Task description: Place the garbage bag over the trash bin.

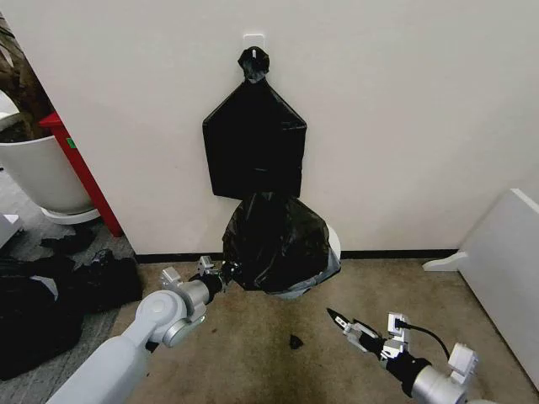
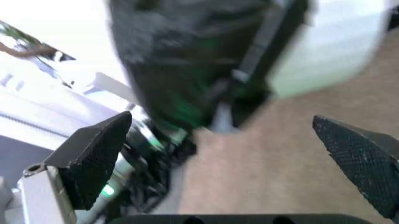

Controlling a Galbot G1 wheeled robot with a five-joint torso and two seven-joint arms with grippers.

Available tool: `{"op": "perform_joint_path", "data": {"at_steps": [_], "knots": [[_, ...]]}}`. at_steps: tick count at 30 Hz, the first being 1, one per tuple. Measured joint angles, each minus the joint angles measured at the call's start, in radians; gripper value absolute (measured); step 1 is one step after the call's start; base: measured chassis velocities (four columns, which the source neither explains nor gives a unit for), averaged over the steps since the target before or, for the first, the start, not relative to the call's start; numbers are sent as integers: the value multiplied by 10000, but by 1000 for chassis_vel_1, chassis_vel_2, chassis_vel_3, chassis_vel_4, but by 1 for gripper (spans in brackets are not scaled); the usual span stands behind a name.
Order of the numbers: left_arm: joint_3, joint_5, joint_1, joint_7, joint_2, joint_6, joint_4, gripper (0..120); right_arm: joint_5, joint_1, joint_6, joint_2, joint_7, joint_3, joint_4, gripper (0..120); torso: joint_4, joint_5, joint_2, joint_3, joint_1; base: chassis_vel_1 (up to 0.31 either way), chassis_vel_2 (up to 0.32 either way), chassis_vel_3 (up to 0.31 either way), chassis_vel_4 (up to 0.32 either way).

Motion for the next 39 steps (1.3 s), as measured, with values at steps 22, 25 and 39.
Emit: {"op": "perform_joint_path", "data": {"at_steps": [22, 25, 39], "knots": [[10, -198, 264, -326, -225, -230, -570, 0, -635, 2557, -133, 141, 1998, -2173, -1779, 100, 1, 3, 0, 1, 0, 0, 0, 0, 0], [-3, -313, 306, -327, -202, -234, -673, 0, -1075, 2383, -11, 135, 1586, -1923, -2504, 100, -1, 3, 0, 1, 0, 0, 0, 0, 0], [-58, -611, 356, -630, -10, -220, -1064, 0, -2606, 1900, 890, 76, 312, -1501, -3323, 100, 1, 3, -1, 0, 0, 0, 0, 0, 0]]}}
